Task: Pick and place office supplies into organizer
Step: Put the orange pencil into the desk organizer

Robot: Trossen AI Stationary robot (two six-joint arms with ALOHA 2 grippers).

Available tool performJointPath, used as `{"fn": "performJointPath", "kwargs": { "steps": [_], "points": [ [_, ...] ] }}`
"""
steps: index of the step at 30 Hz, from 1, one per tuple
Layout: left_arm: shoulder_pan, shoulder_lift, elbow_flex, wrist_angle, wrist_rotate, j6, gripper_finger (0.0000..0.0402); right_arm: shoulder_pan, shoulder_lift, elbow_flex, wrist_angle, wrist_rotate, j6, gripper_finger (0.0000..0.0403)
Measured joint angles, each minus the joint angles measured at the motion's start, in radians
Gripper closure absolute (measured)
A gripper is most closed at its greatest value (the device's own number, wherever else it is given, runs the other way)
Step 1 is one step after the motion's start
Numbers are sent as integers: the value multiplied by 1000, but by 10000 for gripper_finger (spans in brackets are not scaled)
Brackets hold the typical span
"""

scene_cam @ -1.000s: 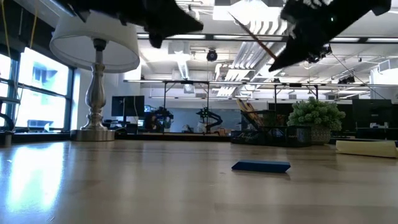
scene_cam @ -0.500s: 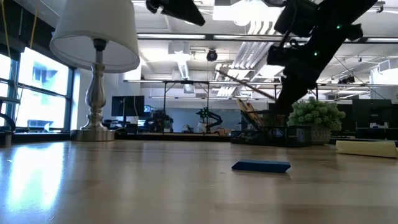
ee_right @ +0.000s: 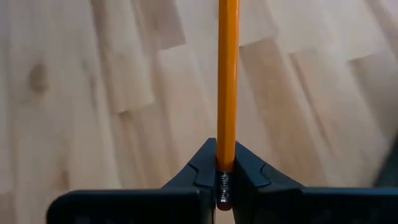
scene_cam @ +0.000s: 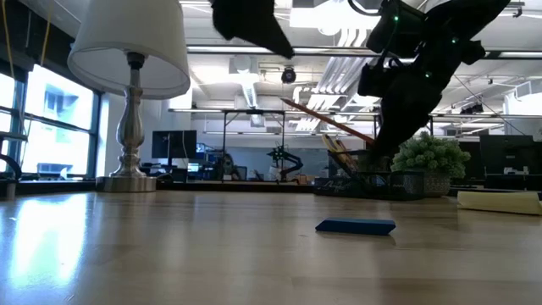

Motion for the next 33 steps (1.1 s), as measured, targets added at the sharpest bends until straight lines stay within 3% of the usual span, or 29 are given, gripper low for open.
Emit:
{"fn": "performJointPath", "kwargs": {
  "steps": [7, 12, 20, 22, 33],
  "points": [
    [0, 90, 87, -73, -23, 94, 168, 1, 6, 0, -10, -115, 30, 392],
    [1, 169, 161, -85, -56, 207, 113, 3, 12, 0, -23, -166, 42, 393],
    [7, 304, 299, -187, -85, 266, 141, 3, 18, 0, 9, -323, 23, 389],
    [8, 322, 313, -241, -108, 268, 153, 3, 17, 0, 17, -331, 23, 387],
    [21, 381, 324, -208, -196, 266, 205, 18, 16, 0, 46, -381, 41, 387]
  ]
}}
